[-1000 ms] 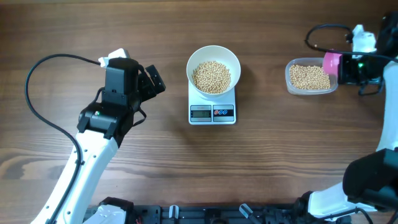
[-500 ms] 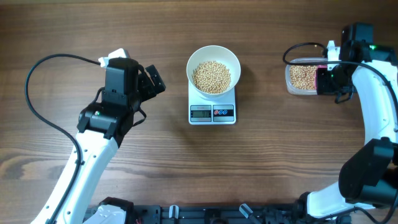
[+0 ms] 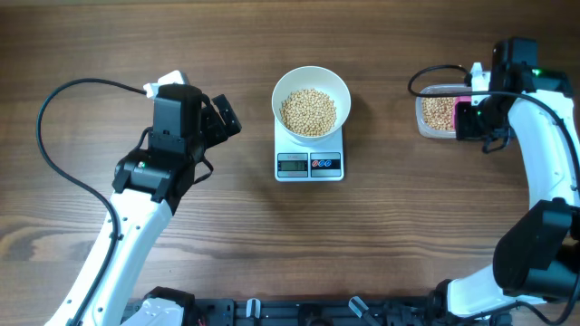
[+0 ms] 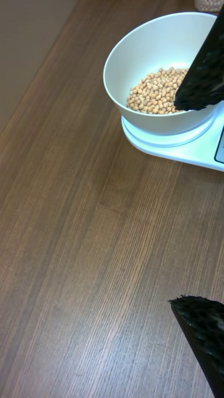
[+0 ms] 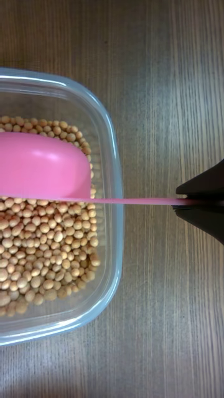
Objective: Scoop item into bowl and weigh 150g on scale
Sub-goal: 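Dip the pink scoop into the tub and scoop soybeans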
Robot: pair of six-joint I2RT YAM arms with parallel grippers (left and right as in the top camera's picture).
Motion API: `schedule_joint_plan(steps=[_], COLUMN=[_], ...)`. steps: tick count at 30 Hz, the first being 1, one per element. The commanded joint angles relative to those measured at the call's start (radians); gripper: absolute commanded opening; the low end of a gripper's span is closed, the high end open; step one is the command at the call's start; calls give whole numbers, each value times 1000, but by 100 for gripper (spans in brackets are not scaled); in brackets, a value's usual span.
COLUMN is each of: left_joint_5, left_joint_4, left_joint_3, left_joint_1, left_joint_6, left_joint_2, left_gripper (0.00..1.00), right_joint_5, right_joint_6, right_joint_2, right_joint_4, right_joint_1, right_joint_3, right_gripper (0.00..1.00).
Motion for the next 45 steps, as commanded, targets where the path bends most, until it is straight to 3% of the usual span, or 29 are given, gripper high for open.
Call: schedule_joint_plan(steps=[1,6,15,33,45], left_joint_5=[1,1,2,2,2], left_joint_4=[3,3,2,2,2], left_joint_3=[1,1,1,1,1], left_joint_1=[8,8,8,8,8], left_joint_6=[0,0,0,0,0], left_joint_2=[4,4,4,4,4], left_gripper=[100,100,100,100,100], right_joint_5=[-57,-203,-294,-691,-760], right_joint_6=[17,-9,-5,-37,-89], right_joint_2=[26,26,26,84,87], right_joint_4=[-1,3,12,-33,-60], right_joint_1=[24,44,30,-230,-377], right_joint_3=[-15,-15,-15,-17,-17], right_gripper=[4,4,4,4,4])
